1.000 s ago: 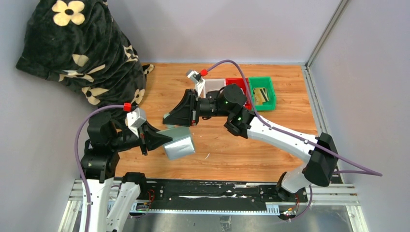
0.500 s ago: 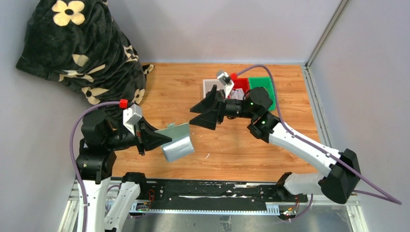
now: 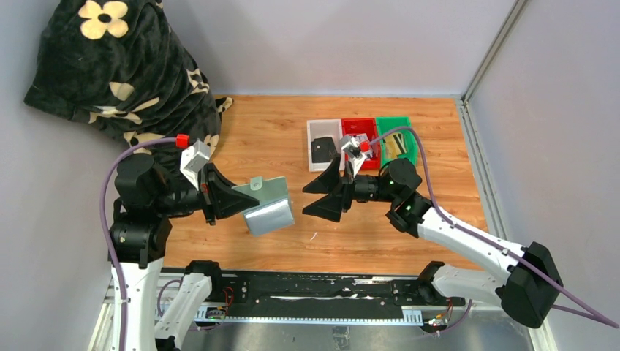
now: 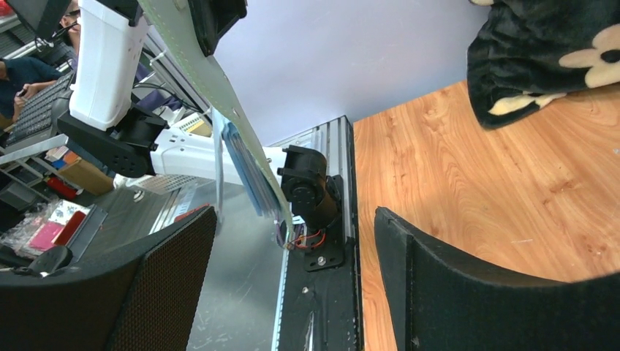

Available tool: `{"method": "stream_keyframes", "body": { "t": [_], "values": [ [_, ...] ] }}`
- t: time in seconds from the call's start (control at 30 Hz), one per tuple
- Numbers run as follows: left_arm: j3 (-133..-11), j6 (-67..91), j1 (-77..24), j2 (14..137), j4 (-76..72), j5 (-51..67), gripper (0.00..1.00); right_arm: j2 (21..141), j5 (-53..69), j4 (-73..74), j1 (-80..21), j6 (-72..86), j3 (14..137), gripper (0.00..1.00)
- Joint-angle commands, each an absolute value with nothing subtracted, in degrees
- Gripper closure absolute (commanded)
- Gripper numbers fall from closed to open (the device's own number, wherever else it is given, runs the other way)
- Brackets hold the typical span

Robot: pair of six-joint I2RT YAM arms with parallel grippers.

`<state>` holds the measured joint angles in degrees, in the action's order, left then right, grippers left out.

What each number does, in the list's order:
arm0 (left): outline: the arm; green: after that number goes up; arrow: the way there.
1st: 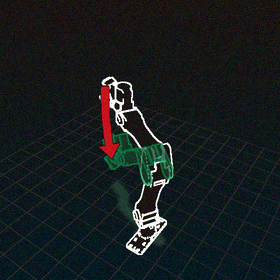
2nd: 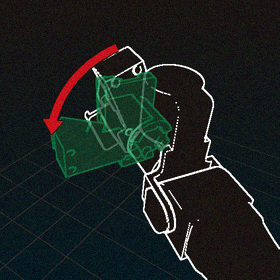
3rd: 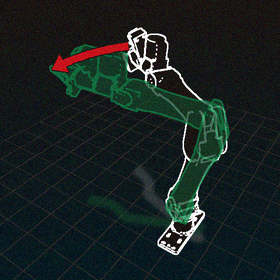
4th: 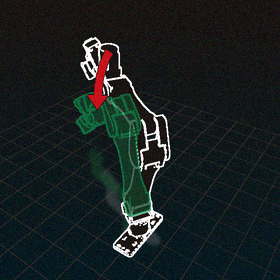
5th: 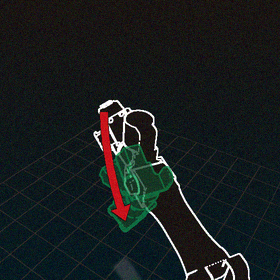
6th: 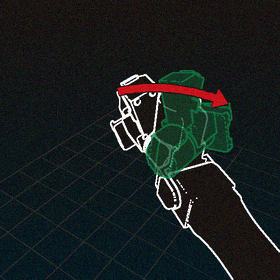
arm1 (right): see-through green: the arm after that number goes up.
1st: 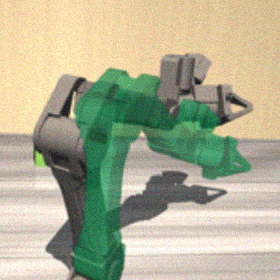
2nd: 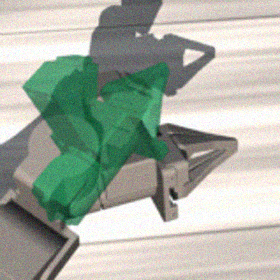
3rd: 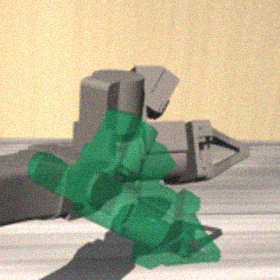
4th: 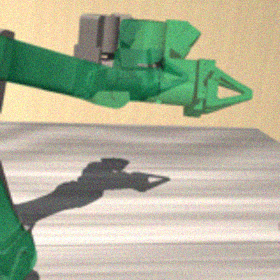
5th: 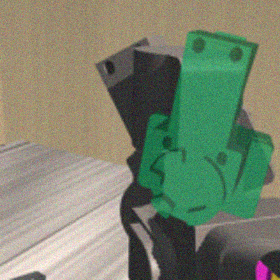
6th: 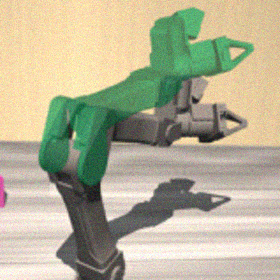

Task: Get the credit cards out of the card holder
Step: Remove the credit card from the card holder.

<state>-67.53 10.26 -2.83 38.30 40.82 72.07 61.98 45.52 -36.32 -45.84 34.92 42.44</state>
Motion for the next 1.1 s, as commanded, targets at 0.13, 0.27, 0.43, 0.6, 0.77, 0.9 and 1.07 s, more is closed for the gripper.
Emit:
{"method": "stream_keyframes", "body": {
  "t": [0.13, 0.27, 0.43, 0.6, 0.77, 0.9, 1.07],
  "values": [
    [-69.21, 18.34, -3.16, 40.28, 40.19, 74.75, 1.00, 66.99, 46.42, -55.68, -45.54, 43.29, 40.79, 0.18],
    [-70.97, 19.73, -3.16, 41.49, 40.18, 74.83, 1.00, 69.38, 47.00, -60.20, -46.52, 44.99, 39.28, 0.17],
    [-73.31, 21.79, -3.16, 43.41, 40.23, 75.49, 1.00, 70.31, 45.46, -61.69, -47.34, 44.36, 37.44, 0.17],
    [-74.13, 22.24, -3.16, 43.87, 40.19, 75.52, 1.00, 71.70, 45.44, -62.48, -48.57, 44.03, 38.38, 0.17],
    [-74.36, 22.80, -3.16, 43.78, 40.17, 75.95, 1.00, 73.25, 44.27, -57.73, -50.07, 40.25, 40.80, 0.16],
    [-75.11, 23.36, -3.16, 43.77, 40.24, 76.39, 1.00, 74.20, 42.50, -55.70, -50.70, 38.69, 42.42, 0.16],
    [-75.51, 23.77, -3.16, 43.56, 40.23, 76.45, 1.00, 74.97, 41.60, -56.24, -51.34, 38.65, 44.50, 0.17]
  ]
}}
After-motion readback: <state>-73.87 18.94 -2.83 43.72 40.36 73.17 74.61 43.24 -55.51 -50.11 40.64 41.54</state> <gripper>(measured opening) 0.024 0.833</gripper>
